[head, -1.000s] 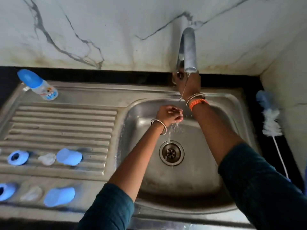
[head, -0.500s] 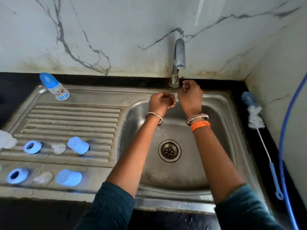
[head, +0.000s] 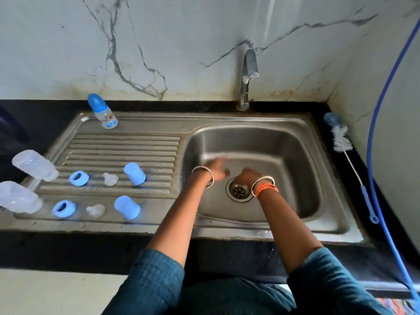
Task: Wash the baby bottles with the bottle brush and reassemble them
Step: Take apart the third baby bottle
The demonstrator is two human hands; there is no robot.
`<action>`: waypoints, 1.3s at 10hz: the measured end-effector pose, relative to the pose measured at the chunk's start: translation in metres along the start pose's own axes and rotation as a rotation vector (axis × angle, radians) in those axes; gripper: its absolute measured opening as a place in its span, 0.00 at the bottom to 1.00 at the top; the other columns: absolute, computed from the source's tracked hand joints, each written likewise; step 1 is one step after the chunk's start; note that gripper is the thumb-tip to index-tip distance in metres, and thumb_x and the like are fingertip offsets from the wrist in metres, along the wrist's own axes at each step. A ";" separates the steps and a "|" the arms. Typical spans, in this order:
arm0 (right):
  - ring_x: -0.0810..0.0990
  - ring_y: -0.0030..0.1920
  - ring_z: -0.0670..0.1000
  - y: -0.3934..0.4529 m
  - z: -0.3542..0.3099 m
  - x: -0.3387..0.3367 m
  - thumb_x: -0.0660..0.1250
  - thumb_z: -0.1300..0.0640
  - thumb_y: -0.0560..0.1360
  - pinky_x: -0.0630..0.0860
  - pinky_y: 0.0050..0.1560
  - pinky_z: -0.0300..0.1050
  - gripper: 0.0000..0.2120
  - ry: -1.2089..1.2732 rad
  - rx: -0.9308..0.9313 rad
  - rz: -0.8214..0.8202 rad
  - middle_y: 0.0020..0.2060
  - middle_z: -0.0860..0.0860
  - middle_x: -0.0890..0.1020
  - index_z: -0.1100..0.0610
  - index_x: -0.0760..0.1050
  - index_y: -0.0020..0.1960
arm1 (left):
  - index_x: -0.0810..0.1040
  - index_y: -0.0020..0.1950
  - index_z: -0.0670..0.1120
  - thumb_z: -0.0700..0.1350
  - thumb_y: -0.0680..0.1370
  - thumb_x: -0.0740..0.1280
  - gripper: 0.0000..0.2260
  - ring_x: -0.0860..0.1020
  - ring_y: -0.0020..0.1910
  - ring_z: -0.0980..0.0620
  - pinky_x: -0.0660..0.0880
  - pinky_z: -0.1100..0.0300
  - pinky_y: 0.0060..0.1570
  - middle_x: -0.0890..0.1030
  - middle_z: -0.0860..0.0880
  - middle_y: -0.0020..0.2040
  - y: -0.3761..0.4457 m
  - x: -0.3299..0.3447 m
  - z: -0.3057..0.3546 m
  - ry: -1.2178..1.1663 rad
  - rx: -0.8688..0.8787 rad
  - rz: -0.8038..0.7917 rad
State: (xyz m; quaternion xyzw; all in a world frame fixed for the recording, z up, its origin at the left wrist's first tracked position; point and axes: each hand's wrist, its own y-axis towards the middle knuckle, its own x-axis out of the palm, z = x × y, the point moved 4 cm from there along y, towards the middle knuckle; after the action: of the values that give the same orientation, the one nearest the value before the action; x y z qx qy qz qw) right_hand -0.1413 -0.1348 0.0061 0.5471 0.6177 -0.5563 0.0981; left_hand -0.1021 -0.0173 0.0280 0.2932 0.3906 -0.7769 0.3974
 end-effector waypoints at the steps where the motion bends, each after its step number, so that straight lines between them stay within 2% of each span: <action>1: 0.81 0.55 0.63 -0.013 -0.003 0.034 0.65 0.52 0.75 0.76 0.46 0.49 0.15 -0.009 0.019 -0.164 0.54 0.62 0.80 0.61 0.76 0.57 | 0.75 0.63 0.40 0.40 0.77 0.65 0.14 0.79 0.48 0.46 0.73 0.57 0.42 0.80 0.45 0.51 -0.013 0.033 -0.027 -0.034 -0.093 -0.532; 2: 0.76 0.61 0.61 -0.023 -0.034 0.019 0.64 0.54 0.75 0.74 0.56 0.48 0.19 0.029 -0.040 0.122 0.61 0.61 0.77 0.62 0.74 0.62 | 0.77 0.62 0.41 0.37 0.77 0.64 0.14 0.77 0.55 0.44 0.72 0.59 0.54 0.80 0.41 0.56 -0.001 0.002 -0.043 -0.129 0.022 0.028; 3: 0.76 0.61 0.62 -0.030 -0.069 -0.003 0.63 0.55 0.74 0.74 0.57 0.49 0.19 0.112 -0.073 0.177 0.62 0.60 0.76 0.62 0.72 0.62 | 0.79 0.59 0.41 0.35 0.76 0.62 0.14 0.79 0.53 0.48 0.72 0.63 0.53 0.81 0.43 0.56 -0.005 -0.046 -0.062 -0.377 0.057 0.311; 4: 0.77 0.59 0.61 -0.034 -0.119 -0.016 0.63 0.54 0.75 0.73 0.56 0.47 0.15 0.142 -0.219 0.255 0.59 0.59 0.79 0.60 0.76 0.59 | 0.78 0.60 0.39 0.31 0.74 0.62 0.16 0.78 0.55 0.49 0.71 0.73 0.47 0.81 0.44 0.56 -0.017 -0.099 -0.092 -0.553 0.078 0.586; 5: 0.78 0.58 0.57 -0.046 -0.180 -0.017 0.63 0.54 0.76 0.71 0.54 0.42 0.14 0.150 -0.407 0.289 0.58 0.55 0.80 0.56 0.78 0.59 | 0.75 0.61 0.38 0.30 0.74 0.63 0.16 0.77 0.55 0.51 0.73 0.66 0.51 0.79 0.44 0.58 -0.032 -0.151 -0.131 -0.750 0.072 0.794; 6: 0.79 0.55 0.54 -0.050 -0.237 -0.005 0.64 0.54 0.74 0.73 0.55 0.42 0.11 0.112 -0.566 0.291 0.53 0.52 0.82 0.52 0.80 0.54 | 0.76 0.59 0.39 0.30 0.74 0.63 0.14 0.77 0.49 0.48 0.75 0.50 0.53 0.80 0.42 0.56 -0.044 -0.190 -0.170 -0.870 0.042 0.970; 7: 0.80 0.53 0.54 -0.042 -0.298 0.001 0.64 0.56 0.73 0.75 0.54 0.44 0.11 0.108 -0.677 0.308 0.50 0.52 0.83 0.52 0.80 0.53 | 0.78 0.55 0.38 0.31 0.74 0.64 0.12 0.78 0.48 0.46 0.75 0.51 0.56 0.81 0.41 0.53 -0.044 -0.230 -0.205 -0.814 -0.007 1.092; 8: 0.78 0.57 0.54 -0.026 -0.355 0.001 0.62 0.57 0.73 0.75 0.56 0.46 0.15 0.047 -0.754 0.352 0.55 0.53 0.81 0.53 0.77 0.59 | 0.76 0.59 0.37 0.31 0.73 0.66 0.15 0.78 0.53 0.46 0.71 0.63 0.53 0.80 0.41 0.55 -0.028 -0.260 -0.243 -0.719 -0.072 1.057; 9: 0.75 0.61 0.56 -0.005 -0.401 0.002 0.61 0.59 0.74 0.74 0.58 0.48 0.20 -0.067 -0.791 0.369 0.61 0.54 0.77 0.54 0.71 0.66 | 0.71 0.65 0.40 0.33 0.71 0.68 0.23 0.76 0.59 0.44 0.69 0.62 0.54 0.77 0.41 0.59 -0.003 -0.278 -0.278 -0.590 -0.101 0.951; 10: 0.75 0.61 0.58 0.022 -0.437 0.007 0.62 0.60 0.74 0.73 0.57 0.50 0.23 -0.149 -0.768 0.357 0.62 0.55 0.74 0.56 0.66 0.69 | 0.64 0.72 0.40 0.33 0.71 0.70 0.31 0.71 0.65 0.44 0.66 0.57 0.63 0.72 0.42 0.66 0.025 -0.285 -0.305 -0.566 -0.111 0.846; 11: 0.76 0.58 0.60 0.045 -0.463 0.010 0.63 0.61 0.74 0.75 0.53 0.52 0.29 -0.198 -0.780 0.354 0.62 0.56 0.71 0.55 0.60 0.73 | 0.62 0.73 0.43 0.38 0.71 0.73 0.33 0.71 0.66 0.45 0.68 0.53 0.65 0.73 0.45 0.66 0.047 -0.278 -0.322 -0.638 -0.118 0.737; 12: 0.77 0.55 0.59 0.071 -0.485 0.017 0.64 0.58 0.75 0.75 0.50 0.49 0.29 -0.220 -0.795 0.290 0.61 0.57 0.71 0.53 0.61 0.74 | 0.71 0.64 0.45 0.40 0.70 0.74 0.24 0.76 0.56 0.47 0.70 0.59 0.53 0.78 0.48 0.53 0.064 -0.276 -0.333 -0.711 -0.101 0.726; 13: 0.77 0.55 0.58 0.082 -0.490 0.021 0.63 0.54 0.76 0.72 0.49 0.46 0.23 -0.257 -0.815 0.253 0.57 0.58 0.74 0.55 0.65 0.70 | 0.76 0.59 0.44 0.38 0.69 0.74 0.19 0.78 0.53 0.47 0.72 0.59 0.52 0.79 0.50 0.48 0.063 -0.281 -0.329 -0.699 -0.075 0.866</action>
State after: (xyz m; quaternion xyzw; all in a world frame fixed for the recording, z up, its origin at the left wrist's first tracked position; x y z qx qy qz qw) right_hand 0.1540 0.2487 0.1206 0.4612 0.6976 -0.3145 0.4491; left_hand 0.1427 0.3439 0.0475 0.1374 0.1069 -0.5792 0.7964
